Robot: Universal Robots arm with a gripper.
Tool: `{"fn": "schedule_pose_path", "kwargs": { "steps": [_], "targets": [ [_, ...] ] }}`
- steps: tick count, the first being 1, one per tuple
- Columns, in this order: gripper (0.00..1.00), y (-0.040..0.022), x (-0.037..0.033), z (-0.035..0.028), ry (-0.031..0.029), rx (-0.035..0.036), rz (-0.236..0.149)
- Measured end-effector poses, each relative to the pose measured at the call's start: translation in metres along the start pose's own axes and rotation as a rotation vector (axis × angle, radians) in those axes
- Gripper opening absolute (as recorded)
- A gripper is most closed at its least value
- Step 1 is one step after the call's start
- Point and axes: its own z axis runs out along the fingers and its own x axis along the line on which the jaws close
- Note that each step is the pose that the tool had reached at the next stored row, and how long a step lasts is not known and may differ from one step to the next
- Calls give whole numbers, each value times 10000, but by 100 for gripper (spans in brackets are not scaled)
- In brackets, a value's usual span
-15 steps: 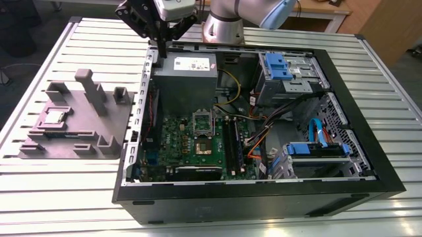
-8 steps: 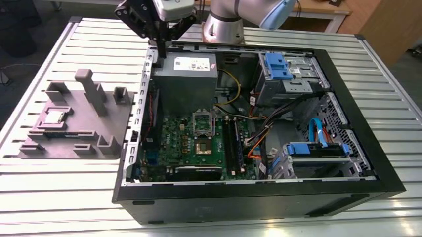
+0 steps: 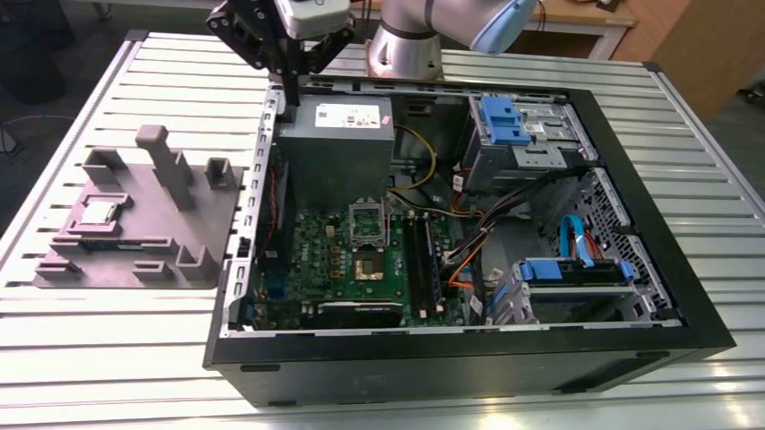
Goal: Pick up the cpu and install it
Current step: 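Reach for the cpu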
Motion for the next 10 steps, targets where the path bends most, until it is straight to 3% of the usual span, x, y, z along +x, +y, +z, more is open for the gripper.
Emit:
{"fn": "schedule_pose_path", "kwargs": {
  "steps": [10],
  "targets": [
    [10,-2,21,6,0,-1,0]
  ]
}}
